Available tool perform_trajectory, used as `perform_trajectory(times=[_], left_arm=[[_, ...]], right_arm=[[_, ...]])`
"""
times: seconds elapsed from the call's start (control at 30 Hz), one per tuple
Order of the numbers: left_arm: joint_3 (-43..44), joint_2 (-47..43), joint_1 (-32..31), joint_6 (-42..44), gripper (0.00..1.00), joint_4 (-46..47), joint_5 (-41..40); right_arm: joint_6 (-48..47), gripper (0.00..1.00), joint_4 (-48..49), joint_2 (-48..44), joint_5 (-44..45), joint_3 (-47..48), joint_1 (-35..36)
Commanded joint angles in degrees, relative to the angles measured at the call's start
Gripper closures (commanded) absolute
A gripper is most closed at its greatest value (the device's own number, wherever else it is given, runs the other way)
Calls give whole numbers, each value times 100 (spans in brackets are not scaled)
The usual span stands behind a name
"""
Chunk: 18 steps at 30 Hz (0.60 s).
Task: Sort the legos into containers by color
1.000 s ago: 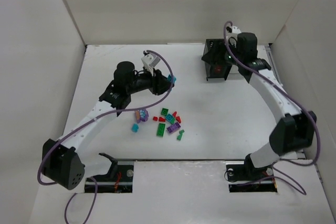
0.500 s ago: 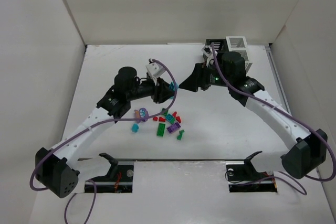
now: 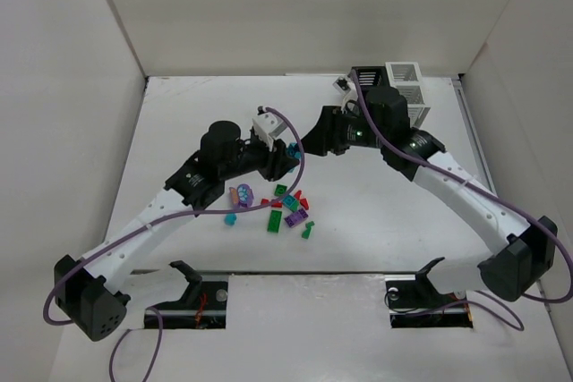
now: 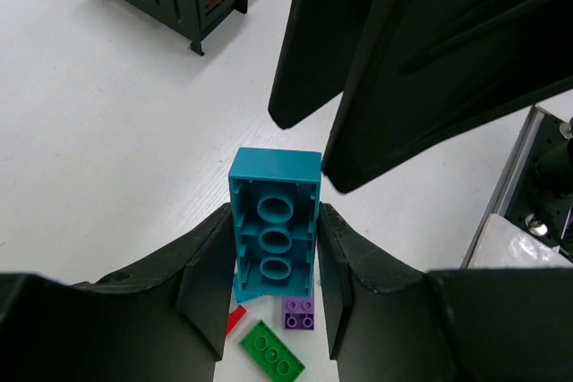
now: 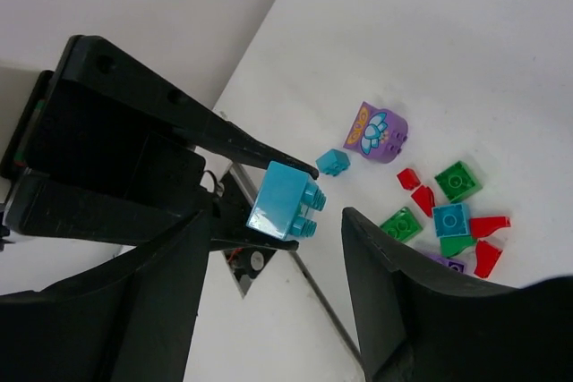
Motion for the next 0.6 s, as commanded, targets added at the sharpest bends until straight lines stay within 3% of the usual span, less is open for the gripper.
perform_trajectory(times=[0.0, 0.3, 0.37, 0.47, 0.5, 0.53, 0.57], left_arm=[[344, -112, -36, 114, 100, 43, -112], [547, 144, -142, 280, 100, -63, -164], [599, 144, -142, 281, 100, -63, -235], [652, 196, -142, 281, 100, -116, -340], [704, 249, -142, 281, 100, -116, -340], [705, 249, -142, 281, 100, -116, -340], [705, 249, -142, 281, 100, -116, -392]], right_arm=[[-62, 35, -172, 142, 176, 307, 120], [-220, 40, -611, 529, 562, 764, 287], [-220, 51, -611, 582, 614, 764, 340], [-220, 55, -663, 582, 746, 869, 392], [-220, 63, -716, 582, 860, 870, 392], [-220, 63, -716, 582, 861, 870, 392], [-220, 73, -716, 582, 922, 870, 392]])
